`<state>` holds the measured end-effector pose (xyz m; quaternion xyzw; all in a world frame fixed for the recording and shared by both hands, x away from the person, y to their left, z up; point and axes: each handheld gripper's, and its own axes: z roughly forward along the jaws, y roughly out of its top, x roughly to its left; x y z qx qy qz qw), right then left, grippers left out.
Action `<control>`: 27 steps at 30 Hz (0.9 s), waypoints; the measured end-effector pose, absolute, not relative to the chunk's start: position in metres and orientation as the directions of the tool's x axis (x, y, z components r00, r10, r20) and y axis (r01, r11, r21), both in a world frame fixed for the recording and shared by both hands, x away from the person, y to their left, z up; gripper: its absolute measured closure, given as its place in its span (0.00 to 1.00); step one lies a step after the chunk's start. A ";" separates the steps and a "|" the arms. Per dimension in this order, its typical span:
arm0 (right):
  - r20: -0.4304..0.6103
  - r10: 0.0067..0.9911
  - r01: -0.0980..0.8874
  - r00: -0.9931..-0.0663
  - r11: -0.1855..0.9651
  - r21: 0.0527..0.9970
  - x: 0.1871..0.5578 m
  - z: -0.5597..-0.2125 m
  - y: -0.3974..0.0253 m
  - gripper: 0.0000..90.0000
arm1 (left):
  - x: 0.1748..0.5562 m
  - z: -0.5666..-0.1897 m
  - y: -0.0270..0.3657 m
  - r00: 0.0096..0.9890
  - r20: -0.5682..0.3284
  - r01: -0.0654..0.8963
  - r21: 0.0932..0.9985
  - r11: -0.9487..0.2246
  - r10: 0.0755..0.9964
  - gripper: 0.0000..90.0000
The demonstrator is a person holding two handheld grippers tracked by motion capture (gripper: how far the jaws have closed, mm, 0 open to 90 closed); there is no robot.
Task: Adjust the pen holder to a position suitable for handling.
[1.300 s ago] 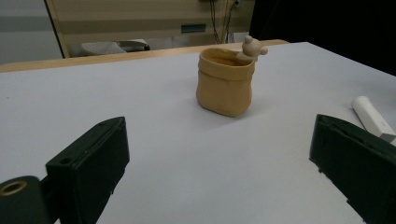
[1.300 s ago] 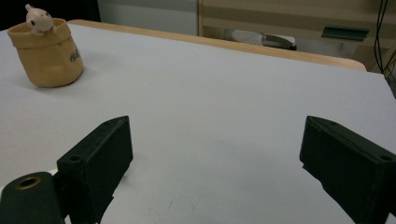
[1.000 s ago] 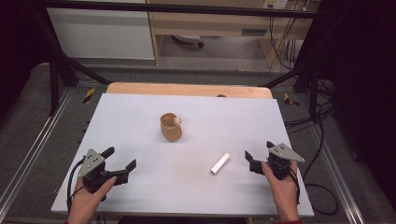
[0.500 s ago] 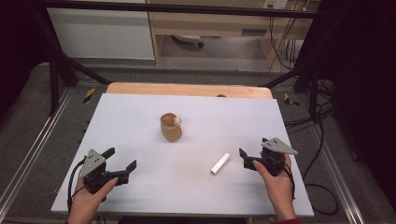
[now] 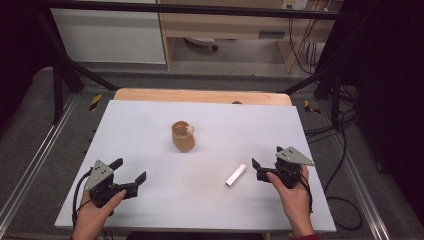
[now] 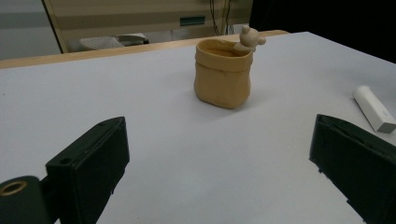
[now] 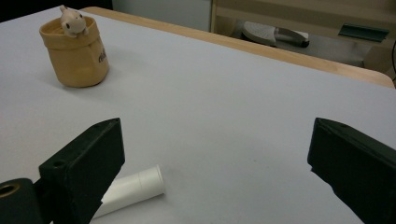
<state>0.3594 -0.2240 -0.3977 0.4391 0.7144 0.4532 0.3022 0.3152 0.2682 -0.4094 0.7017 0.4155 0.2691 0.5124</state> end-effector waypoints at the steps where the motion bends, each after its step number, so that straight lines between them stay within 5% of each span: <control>1: -0.032 0.898 0.357 -0.439 0.207 0.911 0.360 -0.398 -0.222 0.05 | 0.315 -0.409 0.268 0.509 -0.051 0.309 0.943 -0.127 0.859 0.05; 23: -0.048 0.874 0.422 -0.483 0.281 0.862 0.400 -0.414 -0.202 0.07 | 0.315 -0.410 0.268 0.507 -0.046 0.311 0.941 -0.134 0.861 0.05; 27: -0.049 0.877 0.448 -0.478 0.291 0.845 0.410 -0.420 -0.204 0.23 | 0.315 -0.410 0.267 0.508 -0.044 0.310 0.941 -0.135 0.860 0.05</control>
